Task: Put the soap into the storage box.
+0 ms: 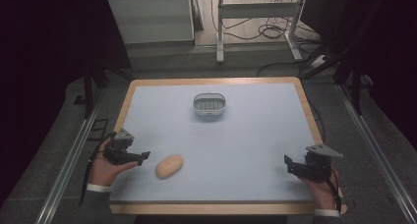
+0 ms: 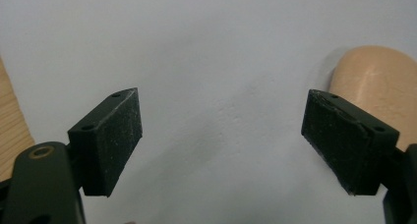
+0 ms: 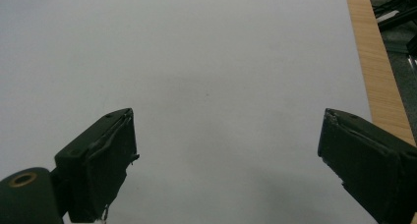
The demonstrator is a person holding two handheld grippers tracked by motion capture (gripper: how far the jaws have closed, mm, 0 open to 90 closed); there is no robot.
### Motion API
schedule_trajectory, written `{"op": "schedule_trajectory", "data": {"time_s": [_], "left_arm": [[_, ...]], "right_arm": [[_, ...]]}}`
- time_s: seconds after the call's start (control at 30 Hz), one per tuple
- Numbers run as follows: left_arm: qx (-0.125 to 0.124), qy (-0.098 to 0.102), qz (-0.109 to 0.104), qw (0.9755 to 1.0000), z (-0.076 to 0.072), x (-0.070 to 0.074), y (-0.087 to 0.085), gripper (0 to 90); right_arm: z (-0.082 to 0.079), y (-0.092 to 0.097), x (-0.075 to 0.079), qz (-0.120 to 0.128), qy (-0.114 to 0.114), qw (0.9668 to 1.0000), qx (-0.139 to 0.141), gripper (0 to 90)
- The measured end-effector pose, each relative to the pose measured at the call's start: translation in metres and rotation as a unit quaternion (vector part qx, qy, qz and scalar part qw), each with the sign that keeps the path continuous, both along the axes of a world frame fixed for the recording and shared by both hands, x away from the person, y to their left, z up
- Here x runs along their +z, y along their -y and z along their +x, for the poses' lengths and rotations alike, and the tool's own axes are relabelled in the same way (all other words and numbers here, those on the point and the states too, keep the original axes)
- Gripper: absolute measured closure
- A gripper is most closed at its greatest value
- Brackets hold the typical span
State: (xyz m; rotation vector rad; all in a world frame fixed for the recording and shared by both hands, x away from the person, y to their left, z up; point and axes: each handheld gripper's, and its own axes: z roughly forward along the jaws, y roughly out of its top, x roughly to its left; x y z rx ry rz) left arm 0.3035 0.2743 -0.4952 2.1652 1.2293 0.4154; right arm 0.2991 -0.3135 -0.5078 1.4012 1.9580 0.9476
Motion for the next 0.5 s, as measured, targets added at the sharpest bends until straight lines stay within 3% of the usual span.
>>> {"op": "schedule_trajectory", "data": {"time_s": [0.5], "left_arm": [[-0.031, -0.004, 0.007, 0.9995, 0.001, 0.027, 0.008, 16.3]], "right_arm": [[-0.001, 0.001, 0.0, -0.004, 0.002, 1.0, -0.001, 7.5]]}}
